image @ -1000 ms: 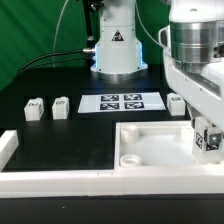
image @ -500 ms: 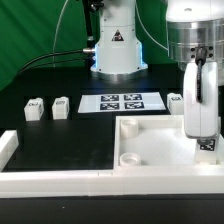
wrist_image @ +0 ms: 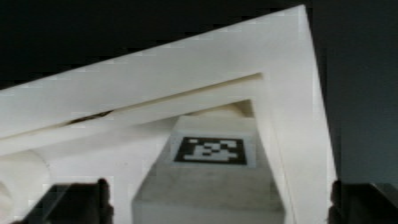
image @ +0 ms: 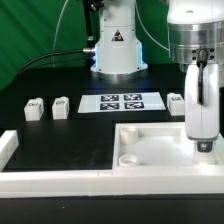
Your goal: Assemble one leg
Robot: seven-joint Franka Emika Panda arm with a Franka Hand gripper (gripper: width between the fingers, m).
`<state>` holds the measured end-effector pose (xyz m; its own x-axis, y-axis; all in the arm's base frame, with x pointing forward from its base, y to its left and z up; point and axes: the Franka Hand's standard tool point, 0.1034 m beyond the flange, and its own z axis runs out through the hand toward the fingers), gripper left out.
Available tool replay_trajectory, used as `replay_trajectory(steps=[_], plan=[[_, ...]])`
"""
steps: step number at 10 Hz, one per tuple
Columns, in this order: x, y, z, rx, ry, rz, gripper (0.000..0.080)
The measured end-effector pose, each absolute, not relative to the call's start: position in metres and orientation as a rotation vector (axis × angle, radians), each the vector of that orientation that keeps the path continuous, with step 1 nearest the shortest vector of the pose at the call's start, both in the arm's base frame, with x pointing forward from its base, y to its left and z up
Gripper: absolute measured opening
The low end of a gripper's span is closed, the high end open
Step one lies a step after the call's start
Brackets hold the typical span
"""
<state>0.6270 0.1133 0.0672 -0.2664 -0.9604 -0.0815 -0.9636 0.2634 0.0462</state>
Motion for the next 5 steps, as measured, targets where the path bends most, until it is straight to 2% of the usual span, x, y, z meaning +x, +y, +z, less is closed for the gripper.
replay_trajectory(steps=[2, 5], plan=[[0.6268, 0.1136, 0.0667, -1.884, 2.465, 0.134, 0.0648], [0.6266, 0.114, 0.0665, -1.89, 2.46, 0.135, 0.0649]])
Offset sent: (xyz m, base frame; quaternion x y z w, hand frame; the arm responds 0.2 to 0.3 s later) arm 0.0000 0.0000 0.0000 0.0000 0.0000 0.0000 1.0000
